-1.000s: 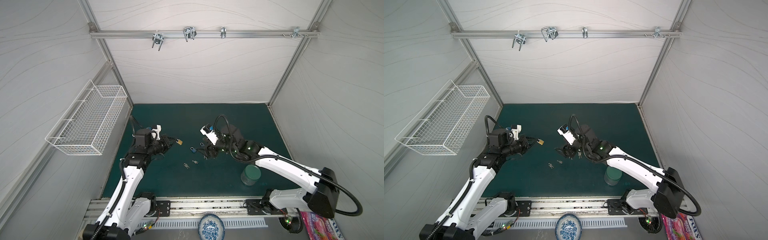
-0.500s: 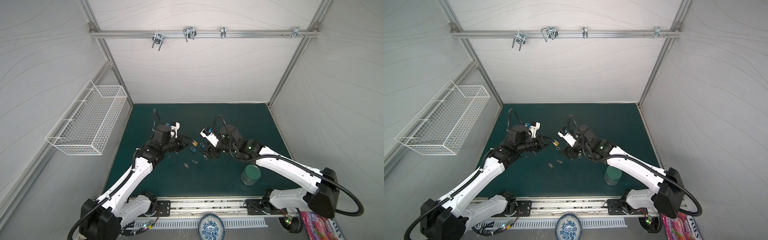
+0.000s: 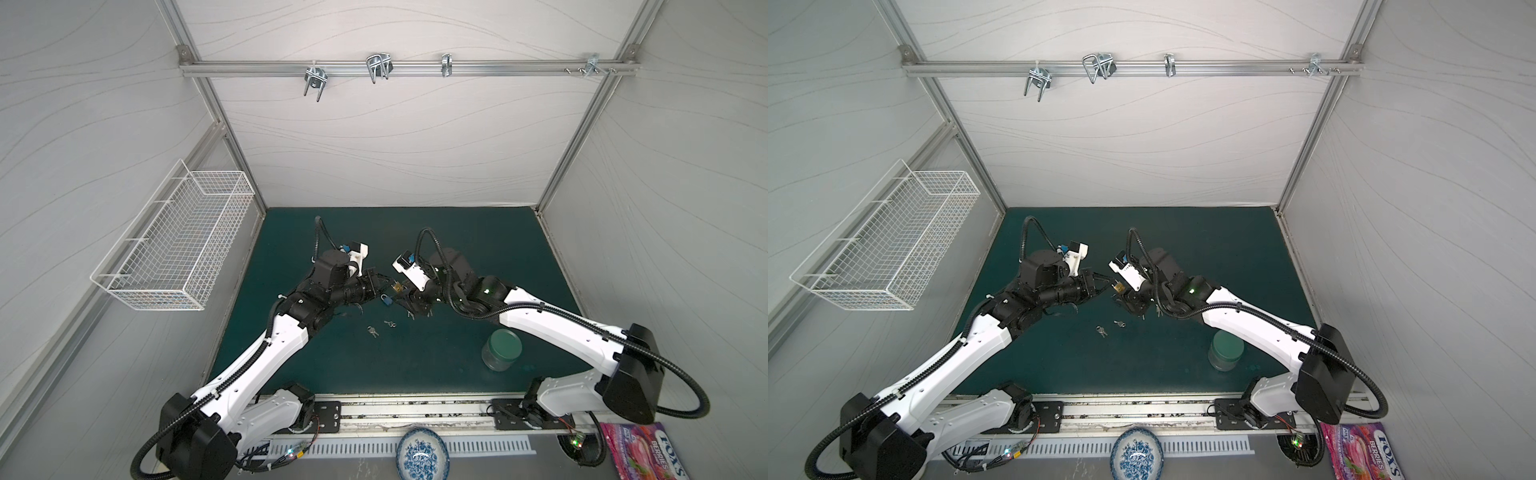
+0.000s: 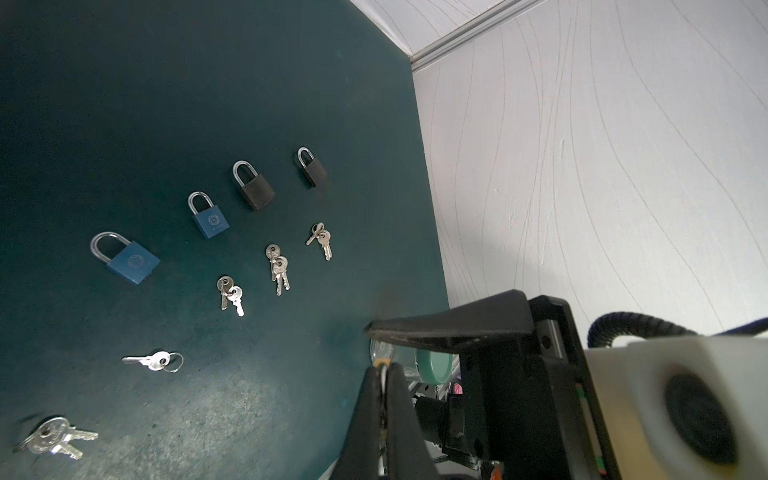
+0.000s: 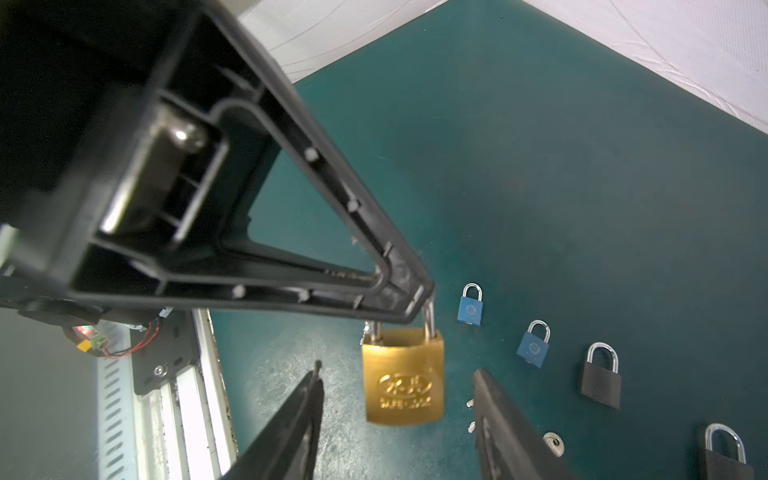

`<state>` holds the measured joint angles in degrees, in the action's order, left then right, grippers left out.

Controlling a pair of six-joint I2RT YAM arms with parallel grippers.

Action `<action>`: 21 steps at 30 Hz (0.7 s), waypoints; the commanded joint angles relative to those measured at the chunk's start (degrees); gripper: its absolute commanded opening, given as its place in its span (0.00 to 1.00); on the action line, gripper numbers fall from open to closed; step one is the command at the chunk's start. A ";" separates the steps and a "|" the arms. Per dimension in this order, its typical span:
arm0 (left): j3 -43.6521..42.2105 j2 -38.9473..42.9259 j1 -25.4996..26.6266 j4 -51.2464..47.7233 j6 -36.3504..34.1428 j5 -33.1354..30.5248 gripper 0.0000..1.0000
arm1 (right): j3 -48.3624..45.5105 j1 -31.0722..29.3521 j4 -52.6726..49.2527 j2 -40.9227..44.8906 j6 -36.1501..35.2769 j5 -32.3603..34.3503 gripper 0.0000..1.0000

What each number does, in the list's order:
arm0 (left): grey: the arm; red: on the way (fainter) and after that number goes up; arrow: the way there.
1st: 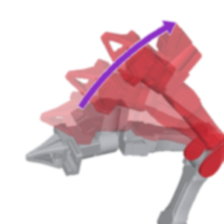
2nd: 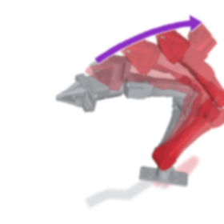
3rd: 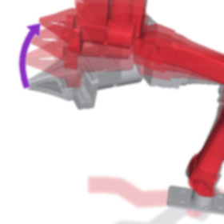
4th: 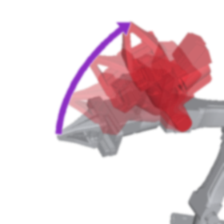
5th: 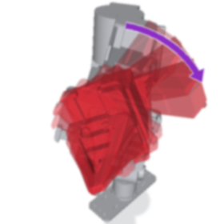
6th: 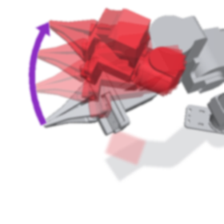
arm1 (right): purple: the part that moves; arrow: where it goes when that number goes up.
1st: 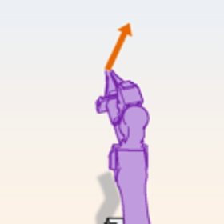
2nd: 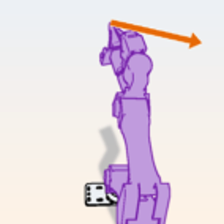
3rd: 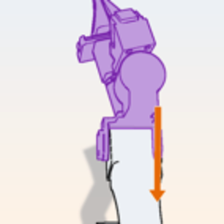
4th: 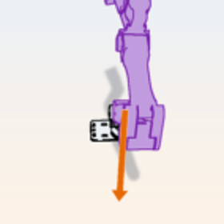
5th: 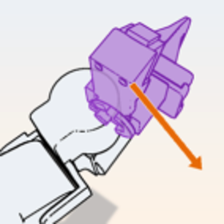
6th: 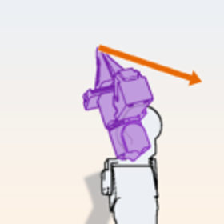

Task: Lock with the key

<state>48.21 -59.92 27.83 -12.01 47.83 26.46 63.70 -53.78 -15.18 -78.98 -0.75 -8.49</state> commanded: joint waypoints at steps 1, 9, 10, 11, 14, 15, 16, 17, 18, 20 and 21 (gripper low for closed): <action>1.13 0.90 0.42 2.61 0.54 -0.75 0.00 | 1.24 -0.36 1.93 -0.58 0.39 -0.89 0.54; 1.01 0.17 0.55 3.06 0.46 -0.20 0.00 | 1.25 -0.32 3.67 -0.66 0.97 -0.57 0.47; 1.14 0.10 0.51 3.06 0.51 -0.08 0.00 | 1.21 -0.36 3.73 -0.74 0.94 -0.43 0.47; 1.27 0.02 0.59 3.05 0.42 0.06 0.00 | 1.24 -0.36 3.88 -0.70 1.00 -0.22 0.46; 1.18 0.24 0.56 2.76 0.18 -0.09 0.00 | 1.24 -0.32 3.87 -0.85 0.93 -0.04 0.40; 1.02 0.32 0.60 2.65 0.15 -0.26 0.00 | 1.25 -0.36 4.00 -1.05 1.02 -0.10 0.38; 0.93 0.35 0.61 2.69 0.07 -0.27 0.00 | 1.25 -0.36 3.88 -1.15 0.95 -0.08 0.36; 0.88 0.41 0.57 2.76 0.15 -0.30 0.00 | 1.33 -0.36 3.76 -1.27 0.93 -0.18 0.35; 0.76 0.34 0.64 3.00 0.30 -0.26 0.00 | 1.42 -0.36 3.67 -1.35 0.98 -0.21 0.33; 0.75 0.24 0.62 3.05 0.32 -0.20 0.00 | 1.26 -0.36 3.75 -1.17 1.12 -0.23 0.31; 0.82 0.29 0.60 2.98 0.25 -0.19 0.00 | 1.17 -0.36 3.78 -1.07 1.11 -0.13 0.29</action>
<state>48.18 -59.83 28.21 -11.99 48.03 26.28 63.70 -53.78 -12.43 -79.75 0.67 -8.64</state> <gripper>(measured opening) 0.048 0.294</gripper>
